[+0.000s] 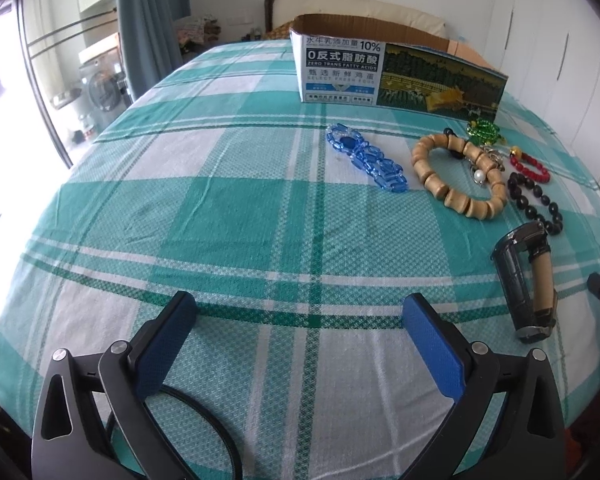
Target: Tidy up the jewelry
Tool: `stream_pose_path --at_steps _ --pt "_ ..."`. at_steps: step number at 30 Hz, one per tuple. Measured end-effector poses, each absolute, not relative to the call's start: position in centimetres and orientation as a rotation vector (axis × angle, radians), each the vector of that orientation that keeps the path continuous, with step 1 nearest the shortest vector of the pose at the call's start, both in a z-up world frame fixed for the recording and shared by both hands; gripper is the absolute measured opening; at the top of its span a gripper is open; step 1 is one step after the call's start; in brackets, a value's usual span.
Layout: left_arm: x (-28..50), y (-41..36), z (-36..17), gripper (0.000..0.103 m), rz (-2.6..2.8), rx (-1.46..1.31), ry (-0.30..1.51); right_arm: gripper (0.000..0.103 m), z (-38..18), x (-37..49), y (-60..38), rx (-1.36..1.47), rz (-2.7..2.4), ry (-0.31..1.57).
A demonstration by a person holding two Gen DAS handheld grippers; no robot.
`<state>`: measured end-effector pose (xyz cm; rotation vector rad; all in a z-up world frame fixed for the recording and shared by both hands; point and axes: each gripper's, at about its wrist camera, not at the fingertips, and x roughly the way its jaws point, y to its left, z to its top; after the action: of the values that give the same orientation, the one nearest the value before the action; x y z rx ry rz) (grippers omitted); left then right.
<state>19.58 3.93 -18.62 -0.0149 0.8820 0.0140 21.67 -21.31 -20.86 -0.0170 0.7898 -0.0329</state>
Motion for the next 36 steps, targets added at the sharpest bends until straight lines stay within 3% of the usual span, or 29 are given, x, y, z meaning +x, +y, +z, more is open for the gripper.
stream_pose_path --at_steps 10,36 --pt "19.6 3.75 -18.65 0.103 0.031 -0.022 0.882 0.081 -20.94 21.83 -21.17 -0.013 -0.036 0.79" --pt "19.26 3.6 -18.7 0.103 0.044 -0.028 0.866 0.082 -20.97 21.9 -21.26 -0.014 -0.043 0.789"
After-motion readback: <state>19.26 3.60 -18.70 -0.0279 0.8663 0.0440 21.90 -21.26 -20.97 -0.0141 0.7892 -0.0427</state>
